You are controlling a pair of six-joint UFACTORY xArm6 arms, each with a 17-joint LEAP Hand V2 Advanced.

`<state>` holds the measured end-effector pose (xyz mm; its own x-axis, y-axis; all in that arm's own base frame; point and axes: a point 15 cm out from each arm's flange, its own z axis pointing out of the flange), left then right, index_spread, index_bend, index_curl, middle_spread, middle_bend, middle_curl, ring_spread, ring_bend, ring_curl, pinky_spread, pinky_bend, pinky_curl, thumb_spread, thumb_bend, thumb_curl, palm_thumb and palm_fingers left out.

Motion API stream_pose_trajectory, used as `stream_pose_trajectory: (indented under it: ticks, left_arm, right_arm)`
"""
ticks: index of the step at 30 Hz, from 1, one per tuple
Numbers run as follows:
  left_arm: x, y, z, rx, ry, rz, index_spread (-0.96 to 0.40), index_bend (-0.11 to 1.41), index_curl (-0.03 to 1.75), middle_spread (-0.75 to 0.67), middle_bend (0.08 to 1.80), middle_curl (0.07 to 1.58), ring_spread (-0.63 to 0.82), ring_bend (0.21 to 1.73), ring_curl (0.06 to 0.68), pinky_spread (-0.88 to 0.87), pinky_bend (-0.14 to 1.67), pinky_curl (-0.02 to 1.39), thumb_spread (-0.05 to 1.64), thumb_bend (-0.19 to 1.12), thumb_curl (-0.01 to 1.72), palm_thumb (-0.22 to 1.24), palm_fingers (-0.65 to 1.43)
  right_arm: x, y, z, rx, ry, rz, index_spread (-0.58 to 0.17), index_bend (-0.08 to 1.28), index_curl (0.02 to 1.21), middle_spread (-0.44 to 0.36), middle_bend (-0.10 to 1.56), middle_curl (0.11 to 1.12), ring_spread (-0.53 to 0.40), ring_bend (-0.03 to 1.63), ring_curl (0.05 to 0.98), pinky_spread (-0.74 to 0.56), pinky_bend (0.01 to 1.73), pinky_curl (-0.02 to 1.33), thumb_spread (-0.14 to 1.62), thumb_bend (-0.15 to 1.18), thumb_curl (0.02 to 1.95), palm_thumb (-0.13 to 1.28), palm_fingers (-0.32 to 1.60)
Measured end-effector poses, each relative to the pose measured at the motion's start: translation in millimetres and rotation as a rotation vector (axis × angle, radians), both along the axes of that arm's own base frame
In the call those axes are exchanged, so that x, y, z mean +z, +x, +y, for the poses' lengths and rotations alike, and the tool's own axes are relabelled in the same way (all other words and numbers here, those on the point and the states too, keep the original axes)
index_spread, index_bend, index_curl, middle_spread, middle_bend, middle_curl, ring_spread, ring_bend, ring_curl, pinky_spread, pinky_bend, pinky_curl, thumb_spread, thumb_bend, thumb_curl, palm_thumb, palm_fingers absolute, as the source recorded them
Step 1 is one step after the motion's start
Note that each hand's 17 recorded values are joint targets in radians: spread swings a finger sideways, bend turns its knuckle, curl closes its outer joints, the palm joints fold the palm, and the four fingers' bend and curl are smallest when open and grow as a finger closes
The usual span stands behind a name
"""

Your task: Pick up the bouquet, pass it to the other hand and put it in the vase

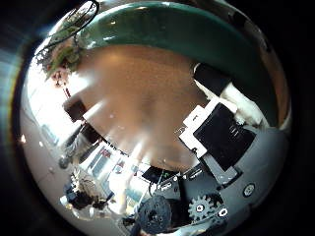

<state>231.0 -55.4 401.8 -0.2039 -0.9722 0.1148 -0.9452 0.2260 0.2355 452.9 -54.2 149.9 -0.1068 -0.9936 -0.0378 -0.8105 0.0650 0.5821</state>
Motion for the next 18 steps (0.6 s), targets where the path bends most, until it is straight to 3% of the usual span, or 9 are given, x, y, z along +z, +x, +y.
stream_pose_trajectory:
  ticks: [8,12,18]
  left_arm:
    - [0.0,-1.4,0.6,-0.001,0.001,-0.002,-0.01,0.18,0.4,0.27,0.2,0.37,0.48,0.53,0.168,0.5,0.18,0.26,1.11,-0.02,0.3,0.26,0.23]
    - [0.5,-0.3,0.4,0.0,0.001,-0.003,-0.01,0.18,0.4,0.27,0.2,0.37,0.48,0.53,0.168,0.5,0.18,0.26,1.11,-0.02,0.3,0.26,0.23]
    - [0.0,0.3,0.6,-0.003,0.003,-0.002,-0.01,0.18,0.4,0.27,0.2,0.37,0.48,0.53,0.168,0.5,0.18,0.26,1.11,-0.02,0.3,0.26,0.23]
  right_arm:
    - [23.0,4.6,-0.9,0.001,-0.007,-0.046,-0.412,0.21,0.42,-0.3,0.66,0.69,-0.304,1.22,0.481,-0.52,1.31,0.18,0.97,-0.02,0.52,0.86,0.89]
    - [23.0,4.6,-0.9,0.001,-0.007,-0.046,-0.478,0.4,0.53,-0.31,0.73,0.74,-0.284,1.19,0.49,-0.48,1.3,0.22,0.96,-0.02,0.53,0.88,1.18]
    - [23.0,4.6,-0.9,0.001,-0.007,-0.046,-0.515,0.65,0.72,-0.309,0.91,0.85,-0.256,1.26,0.545,-0.35,1.41,0.31,0.95,-0.02,0.54,0.91,1.18]
